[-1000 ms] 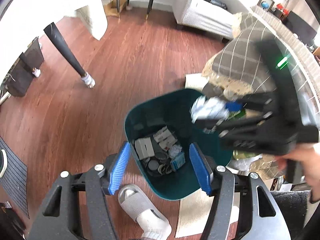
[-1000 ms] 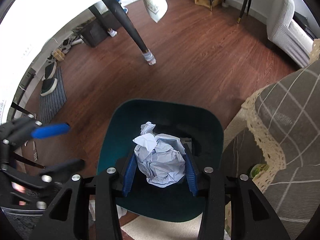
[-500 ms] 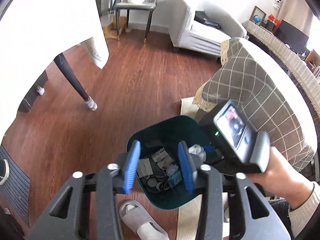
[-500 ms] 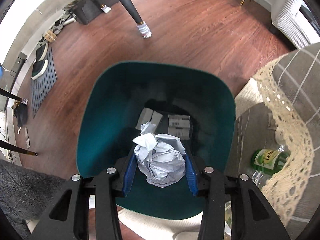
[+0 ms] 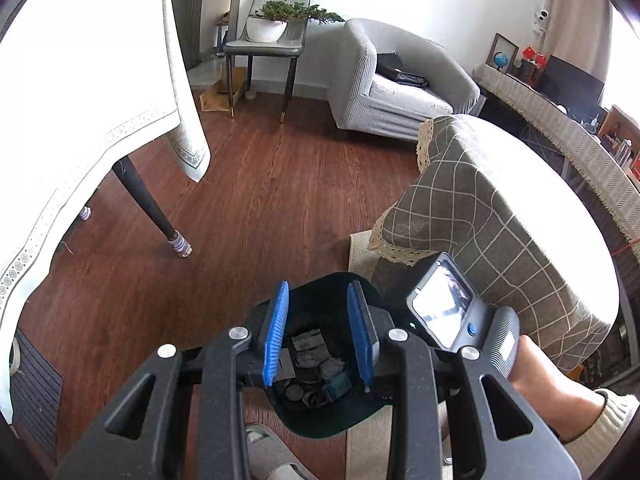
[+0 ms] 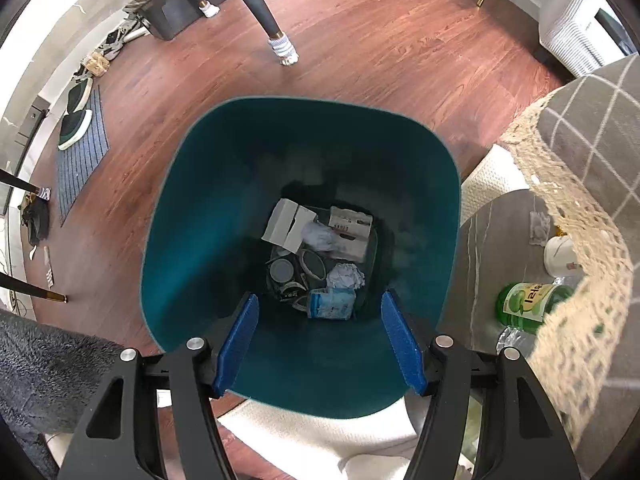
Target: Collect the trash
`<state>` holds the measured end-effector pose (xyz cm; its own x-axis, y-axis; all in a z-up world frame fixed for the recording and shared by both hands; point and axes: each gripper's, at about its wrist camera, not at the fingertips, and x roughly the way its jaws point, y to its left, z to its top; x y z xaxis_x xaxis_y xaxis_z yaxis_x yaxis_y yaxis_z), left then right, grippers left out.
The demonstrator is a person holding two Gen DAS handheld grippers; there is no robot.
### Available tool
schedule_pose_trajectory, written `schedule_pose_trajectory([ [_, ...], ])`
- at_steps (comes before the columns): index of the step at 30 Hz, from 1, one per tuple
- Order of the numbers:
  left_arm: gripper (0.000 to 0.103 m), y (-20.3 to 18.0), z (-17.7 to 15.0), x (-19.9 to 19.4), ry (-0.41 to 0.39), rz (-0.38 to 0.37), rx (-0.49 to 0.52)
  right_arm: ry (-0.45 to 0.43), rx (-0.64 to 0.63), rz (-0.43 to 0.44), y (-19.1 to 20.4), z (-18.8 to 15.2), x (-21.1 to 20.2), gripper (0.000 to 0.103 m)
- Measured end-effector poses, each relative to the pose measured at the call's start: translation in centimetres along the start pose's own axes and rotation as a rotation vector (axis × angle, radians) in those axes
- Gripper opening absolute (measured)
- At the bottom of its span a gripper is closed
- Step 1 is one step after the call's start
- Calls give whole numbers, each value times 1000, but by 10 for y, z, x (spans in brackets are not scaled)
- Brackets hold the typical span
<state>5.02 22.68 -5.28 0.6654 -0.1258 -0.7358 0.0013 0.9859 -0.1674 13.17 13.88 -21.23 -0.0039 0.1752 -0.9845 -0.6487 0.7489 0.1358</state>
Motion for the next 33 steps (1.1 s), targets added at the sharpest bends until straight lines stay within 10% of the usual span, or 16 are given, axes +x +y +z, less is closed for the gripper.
schedule_pose_trajectory([
  [14,36,-8,14,-55,-118,60,13,-271,-14,-24,17,-14,-101,65],
  [24,92,-37,-14,-94,-199,139,48,-581,103,-94,-1,-76,-226,65],
  [33,95,-71,-51,-103,-207,177,86,-719,243,-247,-31,-182,-294,91],
])
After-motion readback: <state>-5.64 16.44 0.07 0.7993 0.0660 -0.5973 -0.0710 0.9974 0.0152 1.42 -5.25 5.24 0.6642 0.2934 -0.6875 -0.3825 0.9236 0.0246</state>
